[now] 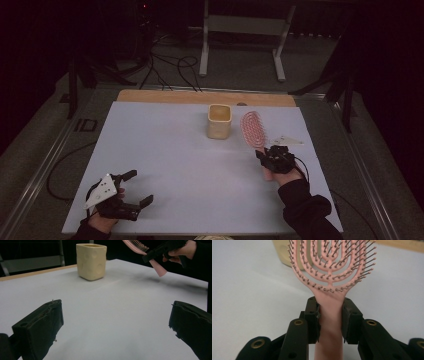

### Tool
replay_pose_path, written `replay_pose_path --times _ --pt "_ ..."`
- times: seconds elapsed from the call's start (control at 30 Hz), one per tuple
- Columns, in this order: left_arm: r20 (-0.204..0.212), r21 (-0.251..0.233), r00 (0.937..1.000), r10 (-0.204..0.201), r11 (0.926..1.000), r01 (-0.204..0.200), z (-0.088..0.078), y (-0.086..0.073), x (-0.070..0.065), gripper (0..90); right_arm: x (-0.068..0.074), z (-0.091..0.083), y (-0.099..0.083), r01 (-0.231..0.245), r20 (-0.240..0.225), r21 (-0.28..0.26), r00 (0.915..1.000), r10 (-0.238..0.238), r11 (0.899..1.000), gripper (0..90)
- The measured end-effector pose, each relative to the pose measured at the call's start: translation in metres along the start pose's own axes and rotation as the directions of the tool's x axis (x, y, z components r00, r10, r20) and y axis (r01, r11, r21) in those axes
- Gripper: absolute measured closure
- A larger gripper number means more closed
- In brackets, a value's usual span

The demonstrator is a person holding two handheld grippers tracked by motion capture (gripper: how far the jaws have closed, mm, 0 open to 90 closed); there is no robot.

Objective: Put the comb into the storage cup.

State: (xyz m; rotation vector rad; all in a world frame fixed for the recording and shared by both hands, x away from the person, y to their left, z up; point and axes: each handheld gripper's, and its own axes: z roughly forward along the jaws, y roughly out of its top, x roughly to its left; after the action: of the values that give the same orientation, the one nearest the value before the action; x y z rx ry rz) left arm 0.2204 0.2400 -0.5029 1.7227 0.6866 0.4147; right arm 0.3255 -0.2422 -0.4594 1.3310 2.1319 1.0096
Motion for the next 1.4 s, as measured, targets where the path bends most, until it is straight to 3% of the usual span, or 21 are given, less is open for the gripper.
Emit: replay_pose_path --times 0.3,0.43,0.7,0.8,1.03,1.33,1.4 --pt "0.006 0.005 1.0000 -0.005 1.0000 0.005 0.002 0.001 -0.001 0.1 0.013 -0.007 -0.003 0.041 -0.017 -0.075 0.9989 -0.043 0.996 70.5" --pt "0.015 0.001 0.9997 -0.017 0.9998 0.017 0.005 0.003 -0.001 0.1 0.020 -0.007 -0.007 0.062 -0.076 -0.128 0.9945 -0.072 0.990 70.5" --pt "0.037 -0.002 0.9987 -0.034 0.9994 0.034 0.007 0.013 -0.003 0.1 0.026 -0.004 -0.012 0.077 -0.133 -0.163 0.9861 -0.099 0.984 70.5" --pt "0.038 0.010 0.9985 -0.039 0.9992 0.039 0.009 0.016 -0.003 0.1 0.029 -0.003 -0.013 0.088 -0.131 -0.168 0.9852 -0.111 0.982 70.5" --pt "0.046 0.083 0.9989 -0.014 0.9965 0.010 0.027 0.041 -0.006 0.1 0.039 -0.005 -0.012 0.113 -0.156 -0.207 0.9767 -0.147 0.972 70.5" --pt "0.062 0.113 0.9979 -0.017 0.9935 0.010 0.047 0.076 -0.009 0.1 0.045 -0.007 -0.012 0.118 -0.172 -0.232 0.9719 -0.160 0.966 70.5" --pt "0.065 0.116 0.9973 -0.033 0.9929 0.026 0.052 0.084 -0.010 0.1 0.046 -0.007 -0.012 0.119 -0.172 -0.235 0.9718 -0.161 0.965 70.5"
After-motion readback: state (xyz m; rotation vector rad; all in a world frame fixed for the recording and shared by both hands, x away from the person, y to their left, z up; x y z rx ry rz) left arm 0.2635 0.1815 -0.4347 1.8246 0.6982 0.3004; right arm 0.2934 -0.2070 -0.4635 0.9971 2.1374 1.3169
